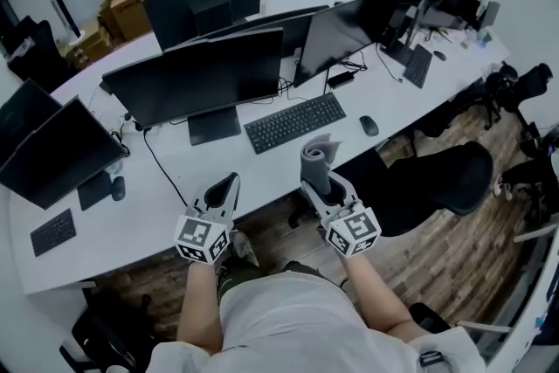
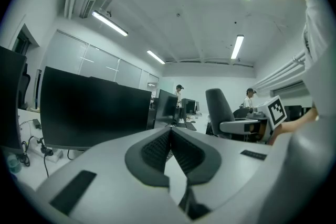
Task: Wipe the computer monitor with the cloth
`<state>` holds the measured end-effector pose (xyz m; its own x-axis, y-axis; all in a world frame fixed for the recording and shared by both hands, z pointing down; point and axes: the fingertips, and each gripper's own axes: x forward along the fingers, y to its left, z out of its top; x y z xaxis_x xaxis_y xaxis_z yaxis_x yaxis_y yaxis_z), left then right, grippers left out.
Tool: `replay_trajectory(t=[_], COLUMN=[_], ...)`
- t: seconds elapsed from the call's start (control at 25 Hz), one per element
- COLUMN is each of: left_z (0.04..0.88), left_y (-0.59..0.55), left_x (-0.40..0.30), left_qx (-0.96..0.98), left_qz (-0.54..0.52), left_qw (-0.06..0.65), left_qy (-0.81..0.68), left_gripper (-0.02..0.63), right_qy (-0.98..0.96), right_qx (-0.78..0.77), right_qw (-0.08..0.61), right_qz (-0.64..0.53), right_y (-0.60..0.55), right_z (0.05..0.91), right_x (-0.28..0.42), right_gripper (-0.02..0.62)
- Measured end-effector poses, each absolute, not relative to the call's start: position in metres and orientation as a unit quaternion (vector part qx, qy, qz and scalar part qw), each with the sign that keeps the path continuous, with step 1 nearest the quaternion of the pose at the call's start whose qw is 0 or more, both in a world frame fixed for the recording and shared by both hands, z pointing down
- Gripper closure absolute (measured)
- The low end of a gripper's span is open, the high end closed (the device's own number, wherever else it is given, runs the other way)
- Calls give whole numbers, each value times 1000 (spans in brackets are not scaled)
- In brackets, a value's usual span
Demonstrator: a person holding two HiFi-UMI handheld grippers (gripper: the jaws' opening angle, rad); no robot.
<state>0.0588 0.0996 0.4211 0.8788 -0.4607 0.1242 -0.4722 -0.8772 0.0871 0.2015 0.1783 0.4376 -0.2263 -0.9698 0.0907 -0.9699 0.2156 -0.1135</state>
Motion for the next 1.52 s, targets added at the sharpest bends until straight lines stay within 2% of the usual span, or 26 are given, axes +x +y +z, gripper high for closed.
replay_trajectory(t=[0.4, 0.76, 1.0, 1.52], left_z=[417, 429, 430, 432], left_y=[-19, -77, -94, -114], left_x=[34, 7, 2, 34], left_qx=[974, 975, 973, 958], left_qz=[44, 57, 57, 84], left_qw=[71, 74, 76, 77], left_qy=[-210, -201, -212, -262], left_gripper=[603, 603, 603, 603], right_qy=[-772, -767, -751, -733], right_qx=[631, 637, 657, 677], right_qw=[5, 13, 16, 0], right_qz=[73, 76, 68, 65], right_y=[53, -22, -45, -93], right_z=[429, 435, 431, 426], right_x=[164, 135, 161, 266], right_gripper=[437, 437, 437, 436])
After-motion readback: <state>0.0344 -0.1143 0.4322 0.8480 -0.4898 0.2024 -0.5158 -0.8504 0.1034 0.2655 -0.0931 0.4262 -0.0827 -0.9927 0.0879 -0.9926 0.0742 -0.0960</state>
